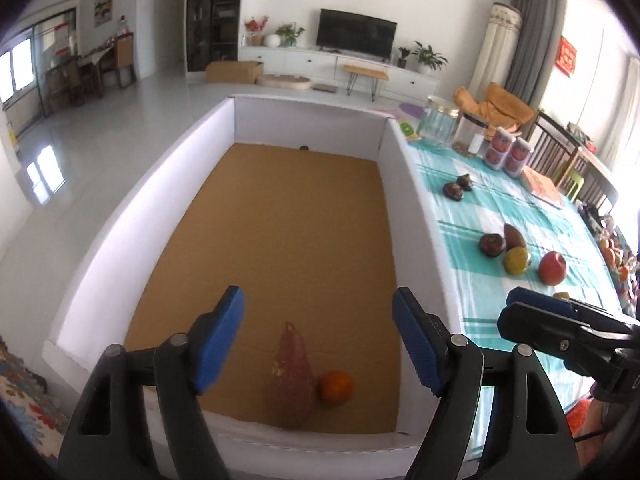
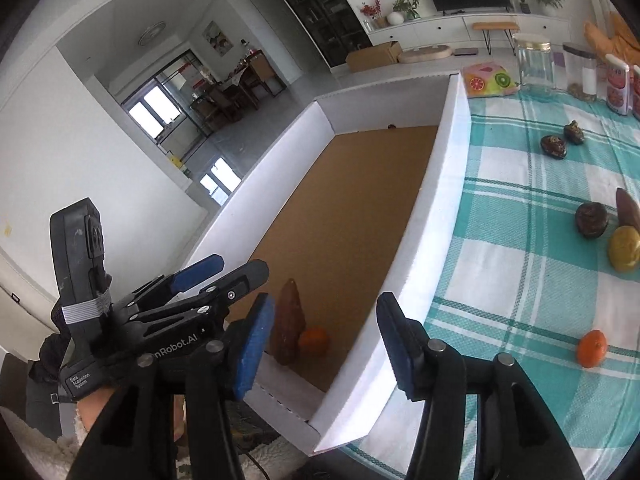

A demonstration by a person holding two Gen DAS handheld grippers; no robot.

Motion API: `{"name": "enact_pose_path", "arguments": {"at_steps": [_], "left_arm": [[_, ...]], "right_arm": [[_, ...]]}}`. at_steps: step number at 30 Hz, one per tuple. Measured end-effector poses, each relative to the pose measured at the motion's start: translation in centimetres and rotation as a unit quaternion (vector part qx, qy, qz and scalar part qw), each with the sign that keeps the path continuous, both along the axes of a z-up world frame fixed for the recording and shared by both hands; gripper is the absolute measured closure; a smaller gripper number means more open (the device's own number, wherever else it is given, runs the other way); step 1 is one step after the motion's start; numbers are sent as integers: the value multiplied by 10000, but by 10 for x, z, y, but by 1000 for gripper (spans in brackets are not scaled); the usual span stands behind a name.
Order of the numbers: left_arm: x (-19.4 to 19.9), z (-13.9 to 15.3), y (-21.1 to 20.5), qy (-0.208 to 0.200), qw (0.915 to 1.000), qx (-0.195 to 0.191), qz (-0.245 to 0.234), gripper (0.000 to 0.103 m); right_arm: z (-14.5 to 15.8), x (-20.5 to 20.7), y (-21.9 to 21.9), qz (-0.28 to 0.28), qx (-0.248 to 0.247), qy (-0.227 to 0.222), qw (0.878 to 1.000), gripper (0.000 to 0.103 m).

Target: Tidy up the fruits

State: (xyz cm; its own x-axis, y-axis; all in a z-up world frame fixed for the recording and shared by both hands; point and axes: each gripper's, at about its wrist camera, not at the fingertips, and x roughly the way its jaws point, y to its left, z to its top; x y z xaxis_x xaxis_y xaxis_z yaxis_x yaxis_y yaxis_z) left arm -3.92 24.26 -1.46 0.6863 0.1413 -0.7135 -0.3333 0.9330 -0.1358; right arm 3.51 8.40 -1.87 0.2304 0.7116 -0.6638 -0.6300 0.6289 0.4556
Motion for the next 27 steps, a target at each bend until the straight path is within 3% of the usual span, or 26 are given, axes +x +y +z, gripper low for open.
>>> {"name": "enact_pose_path", "arguments": {"at_steps": [2,6,12,16,19,22,27], "left_arm": [[4,5,-23,-132,9992,-63,-383,25],[13,5,-82,-232,9902,-203,-1360,23],[36,-30,-165,141,9697,-275,-2423,23],[55,-68,-194,403,9666,-15,-2531,23],[72,-95,-202,577,9691,323,-2378,23],[83,-113,-201,755,9709,415,-2235,23],[86,-119,-199,646,9735,585,-2115,20]], "right_arm": [[3,4,-31,-408,34,-174,9990,40],[-11,8,-108,-1583,-201,-476,9860,39],[-47,9,-214,-3233,-1199,-710,9360,39],[-67,21,-251,-3673,-1567,-622,9147,39],[-78,30,-264,-3738,-1667,-298,9119,39],[-94,36,-265,-3743,-1952,-50,9065,39],[-111,46,-268,-3806,-2074,215,9009,39]]}}
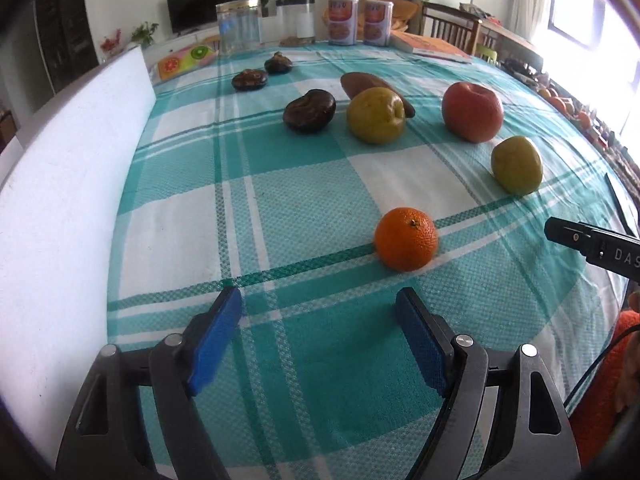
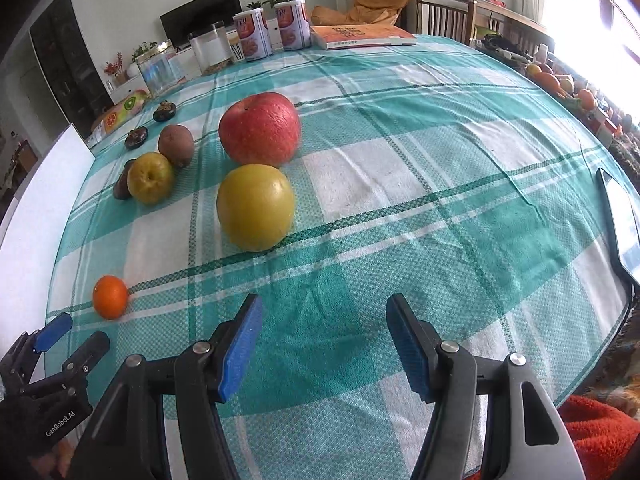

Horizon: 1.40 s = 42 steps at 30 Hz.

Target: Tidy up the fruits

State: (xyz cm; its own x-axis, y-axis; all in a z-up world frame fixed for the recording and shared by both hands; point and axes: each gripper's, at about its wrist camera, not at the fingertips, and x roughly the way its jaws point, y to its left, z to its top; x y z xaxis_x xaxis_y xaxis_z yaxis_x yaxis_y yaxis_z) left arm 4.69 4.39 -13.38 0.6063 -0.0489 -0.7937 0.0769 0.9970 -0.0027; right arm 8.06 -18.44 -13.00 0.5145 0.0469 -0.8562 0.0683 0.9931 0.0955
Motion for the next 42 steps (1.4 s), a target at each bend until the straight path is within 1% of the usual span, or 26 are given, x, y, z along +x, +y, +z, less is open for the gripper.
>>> {"name": "enact_pose_path", "arguments": {"at_steps": [1,2,5,7,9,10,11,14,17,18,20,22,25,27,28,29,30,31,32,42], "left_arm": [[-2,-1,0,-43,10000,21,14,17],[-1,-1,0,-49,10000,16,26,16],[4,-2,1,-21,10000,10,43,13],[3,-2,0,-25,10000,20,26,12],[4,-2,0,-30,10000,23,17,12],[4,-2,0,-33,10000,23,19,12],[5,-2,0,-35,10000,23,22,12],[5,-2,0,-35,10000,24,22,12],[5,-2,0,-36,10000,21,21,12],[5,-2,0,-36,10000,23,22,12],[5,-2,0,-36,10000,23,23,12],[5,-2,0,-37,10000,24,23,12],[5,-2,0,-38,10000,28,26,12],[6,-2,0,-39,10000,33,31,11],[6,-2,0,-39,10000,35,33,11],[6,-2,0,-39,10000,35,33,11],[6,-2,0,-38,10000,33,31,11],[6,-2,0,-39,10000,34,31,11],[6,-1,0,-38,10000,33,30,11],[6,-2,0,-40,10000,34,31,11]], "right_arm": [[0,0,1,9,-32,-7,10000,38],[-1,0,3,15,-63,-3,10000,33],[-4,2,8,43,-208,21,9998,28],[0,-1,5,-56,-211,-51,9997,28],[9,-7,-7,-377,-146,-334,9986,28],[12,-10,-13,-529,-123,-406,9977,28],[13,-10,-18,-634,-85,-396,9972,27],[5,-4,-24,-716,36,-127,9973,27],[9,0,-30,-781,145,-182,9967,27],[12,5,-35,-834,74,-221,9962,26],[15,19,-47,-961,-157,-263,9949,19],[11,37,-61,-1017,-363,-186,9940,16],[-3,68,-83,-942,-299,65,9951,16],[-5,87,-93,-890,-325,-21,9955,14],[-8,98,-98,-844,-333,-46,9959,5],[-12,108,-102,-797,-385,-38,9961,0],[-14,116,-103,-746,-653,-112,9950,0],[-15,121,-105,-615,-629,-270,9958,0],[-14,124,-109,-575,-565,-296,9963,0],[-14,127,-109,-552,-580,-281,9964,0]]}}
